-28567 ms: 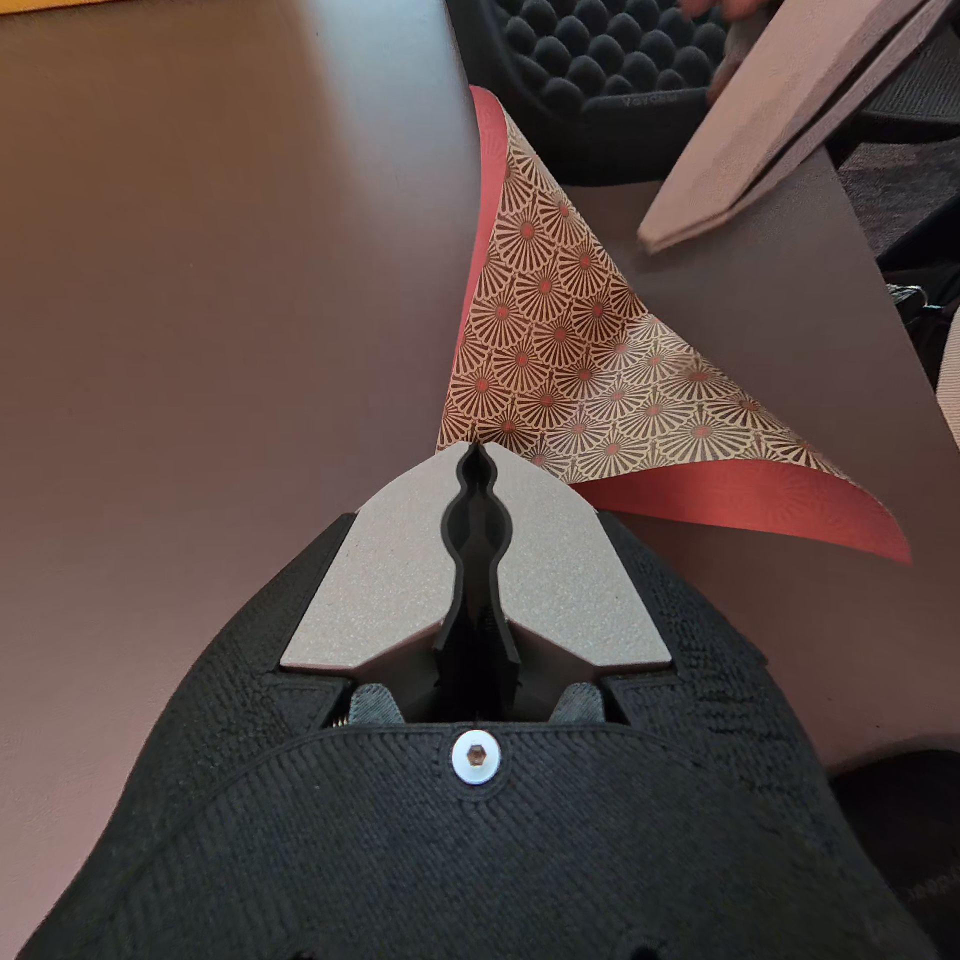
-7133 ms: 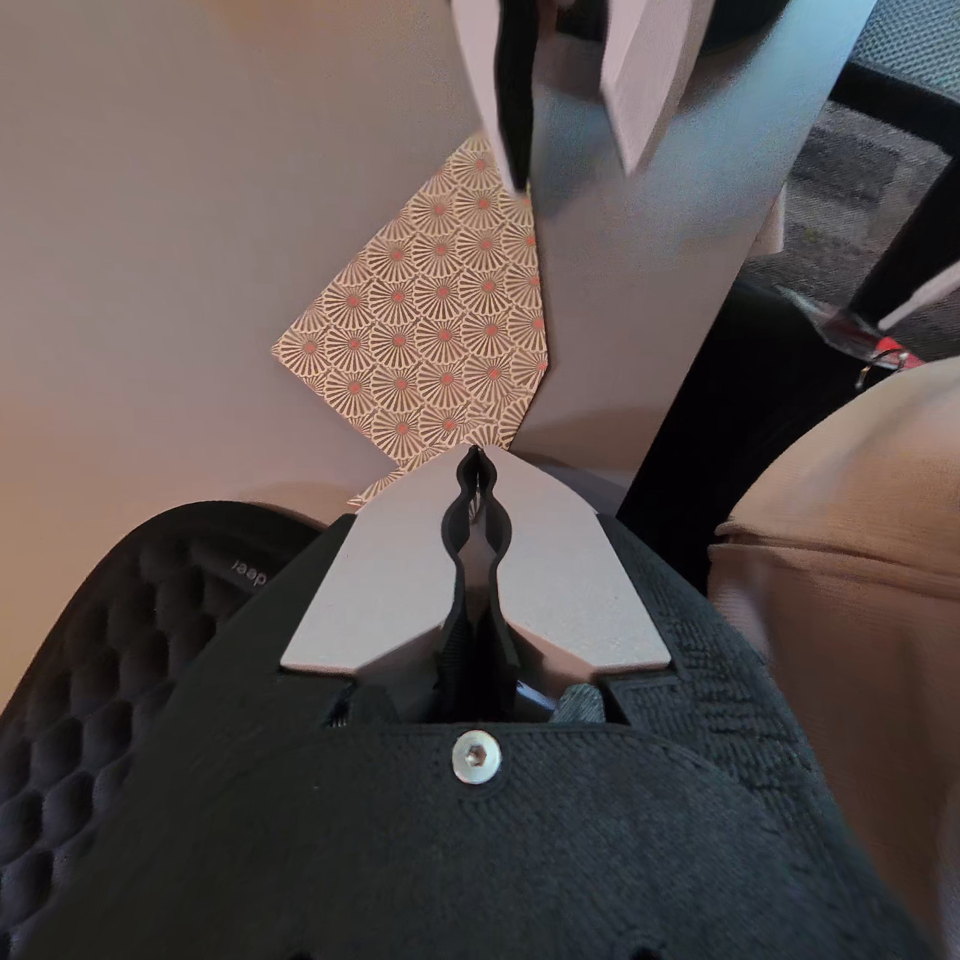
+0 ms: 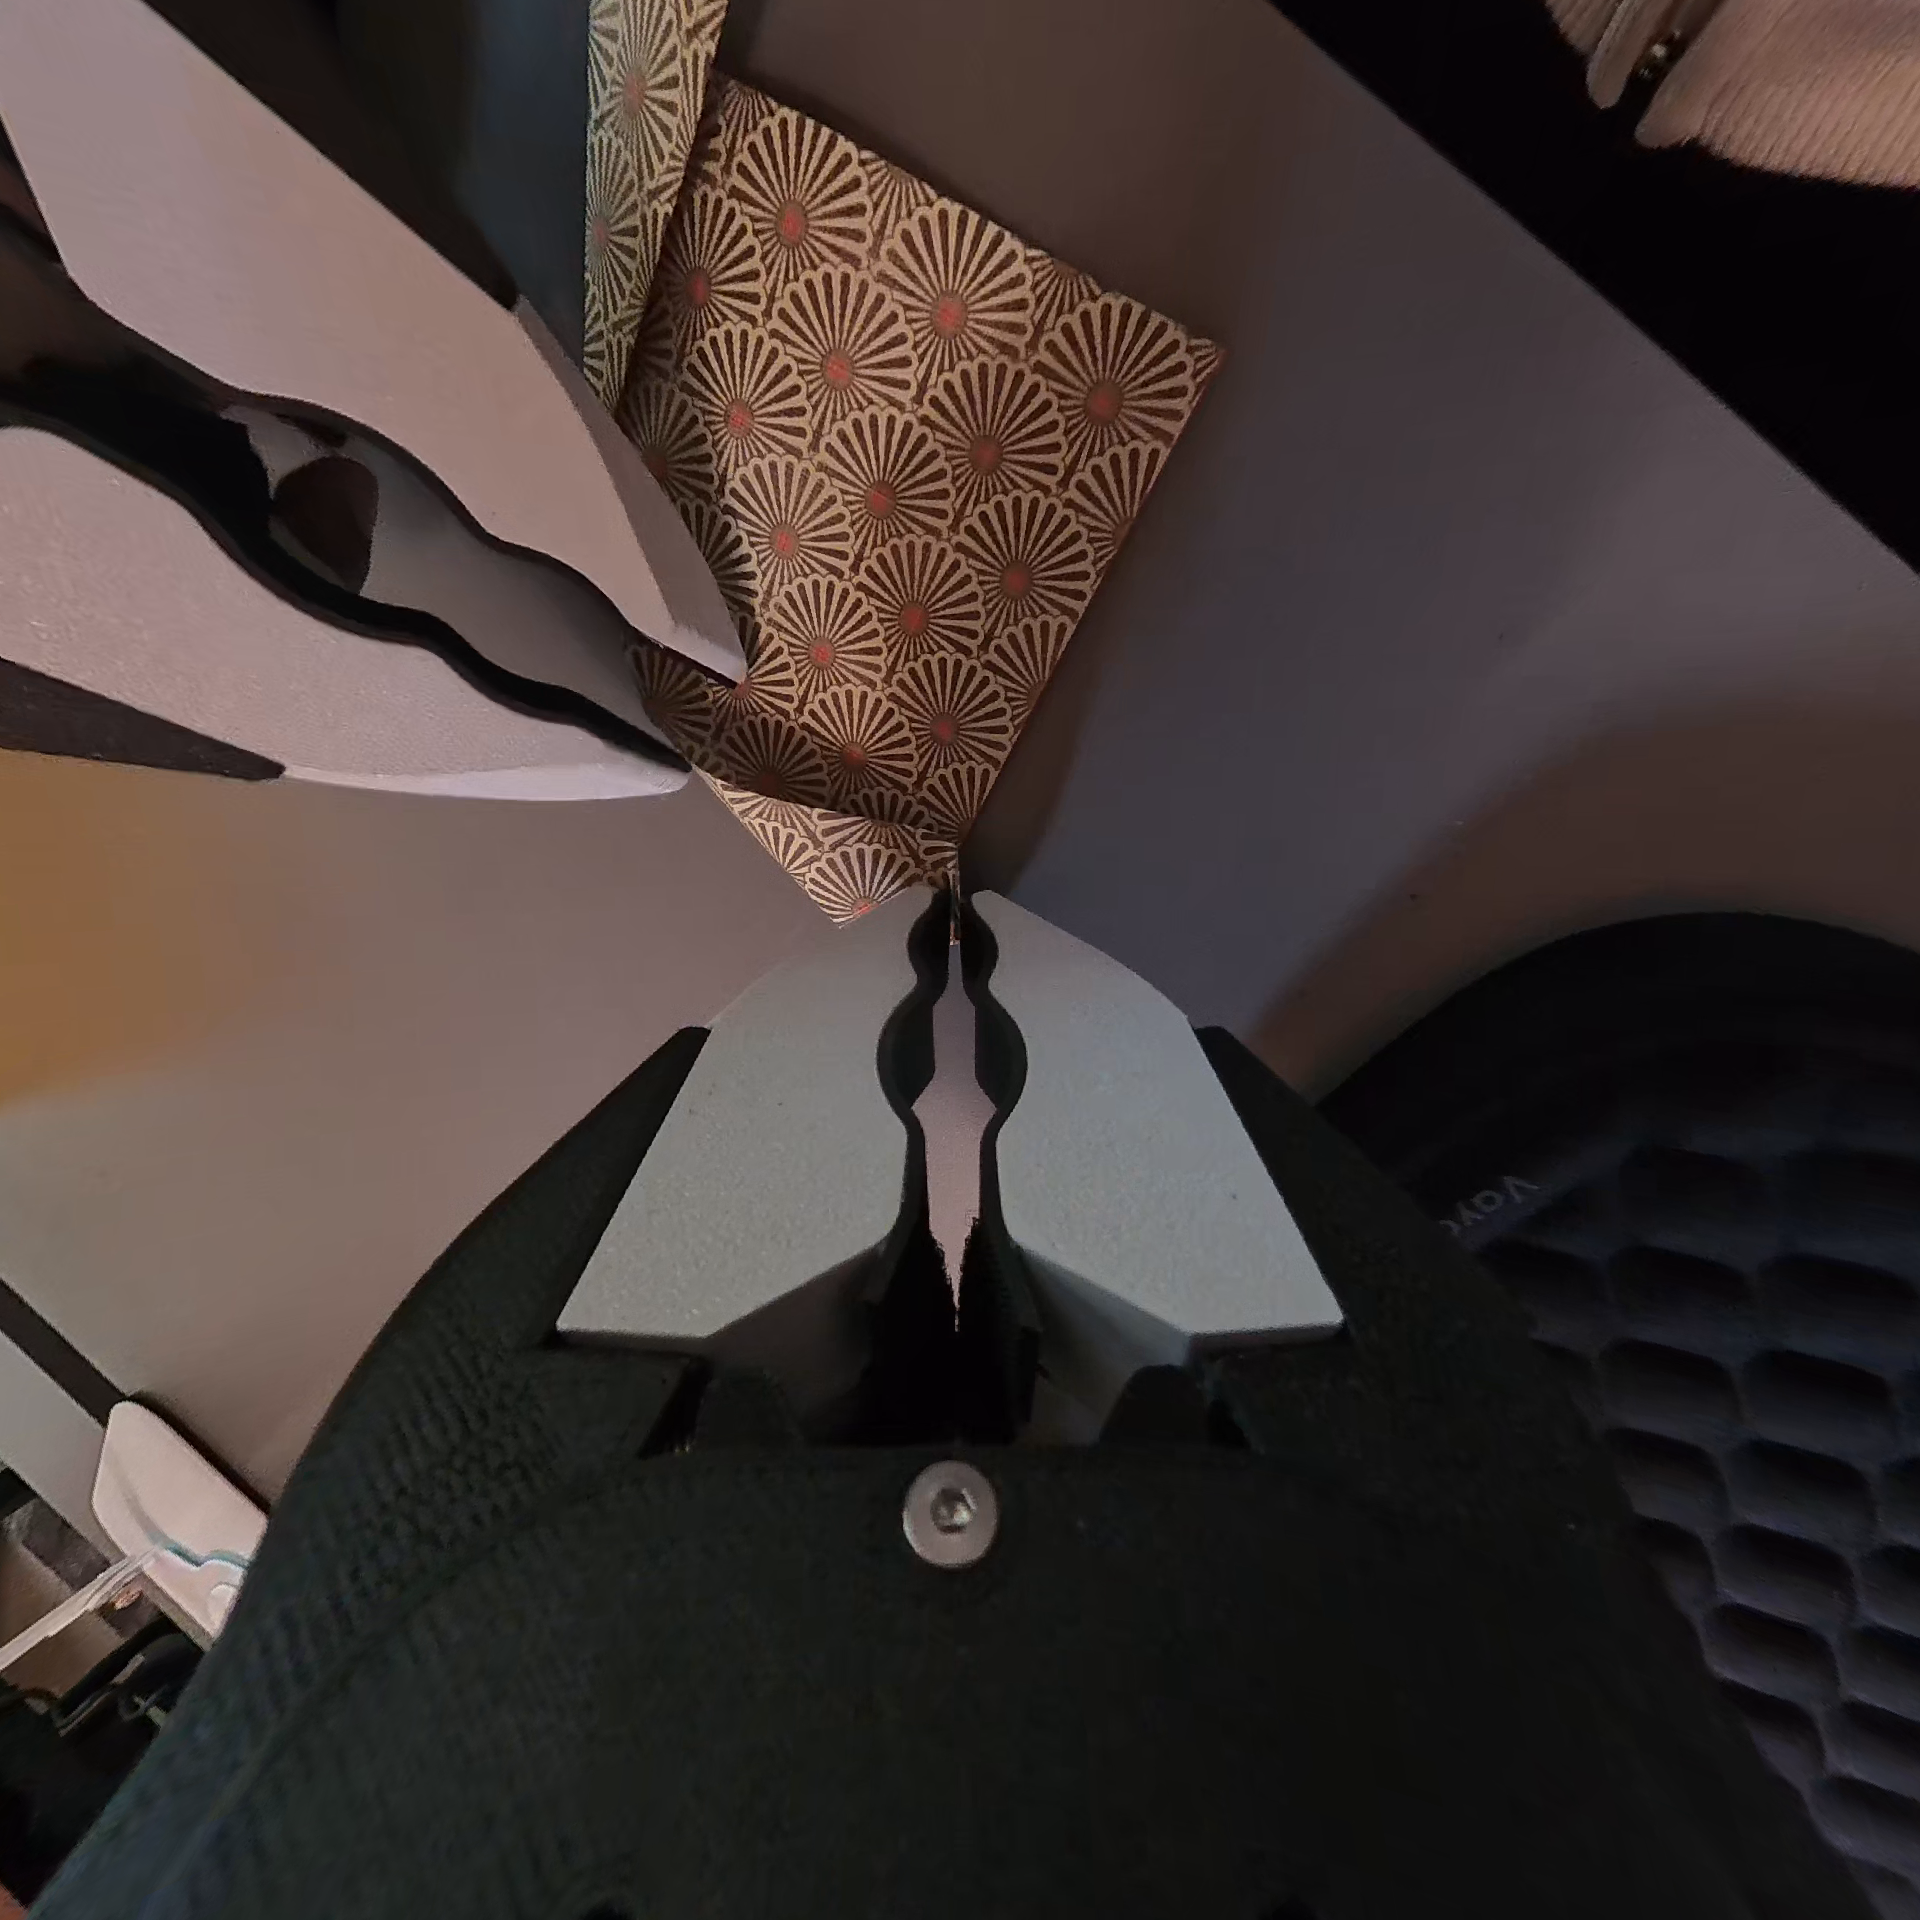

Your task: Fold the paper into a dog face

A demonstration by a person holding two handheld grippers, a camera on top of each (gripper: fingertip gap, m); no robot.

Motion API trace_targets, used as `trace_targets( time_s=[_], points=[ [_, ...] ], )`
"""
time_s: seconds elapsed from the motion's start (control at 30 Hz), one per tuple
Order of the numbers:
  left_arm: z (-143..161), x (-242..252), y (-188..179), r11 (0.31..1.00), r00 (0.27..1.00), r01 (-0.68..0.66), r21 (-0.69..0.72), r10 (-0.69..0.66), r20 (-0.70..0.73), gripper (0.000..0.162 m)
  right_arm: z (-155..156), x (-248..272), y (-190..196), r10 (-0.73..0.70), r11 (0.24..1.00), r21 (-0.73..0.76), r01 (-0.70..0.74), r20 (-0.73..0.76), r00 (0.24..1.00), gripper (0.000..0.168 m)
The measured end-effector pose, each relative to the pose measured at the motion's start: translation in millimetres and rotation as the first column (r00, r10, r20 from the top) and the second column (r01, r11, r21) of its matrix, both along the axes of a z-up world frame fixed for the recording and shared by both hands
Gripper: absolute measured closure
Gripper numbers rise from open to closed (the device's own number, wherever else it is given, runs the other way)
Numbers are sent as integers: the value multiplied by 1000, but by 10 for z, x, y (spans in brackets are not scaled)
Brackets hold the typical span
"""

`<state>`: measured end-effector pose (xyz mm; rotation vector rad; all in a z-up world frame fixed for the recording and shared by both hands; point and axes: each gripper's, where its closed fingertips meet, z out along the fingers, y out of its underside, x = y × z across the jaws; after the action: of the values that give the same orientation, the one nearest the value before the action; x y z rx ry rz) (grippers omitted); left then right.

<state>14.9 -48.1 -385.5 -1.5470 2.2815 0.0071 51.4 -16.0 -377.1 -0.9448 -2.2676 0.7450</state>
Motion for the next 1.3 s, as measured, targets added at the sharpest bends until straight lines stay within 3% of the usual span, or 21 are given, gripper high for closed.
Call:
trace_targets(
  time_s=[0.47, 1.3],
  points=[
    [0, -3, -6, 999, 1000, -6, -34, 6, 0, 161, 15, 1, -38, 133, 988, 92, -127, -60, 989, 155],
    [9, 0, 18, 999, 999, -30, 20, 30, 22, 157, -27, 1, -18, 106, 987, -132, -90, 116, 988, 151]
  ],
)
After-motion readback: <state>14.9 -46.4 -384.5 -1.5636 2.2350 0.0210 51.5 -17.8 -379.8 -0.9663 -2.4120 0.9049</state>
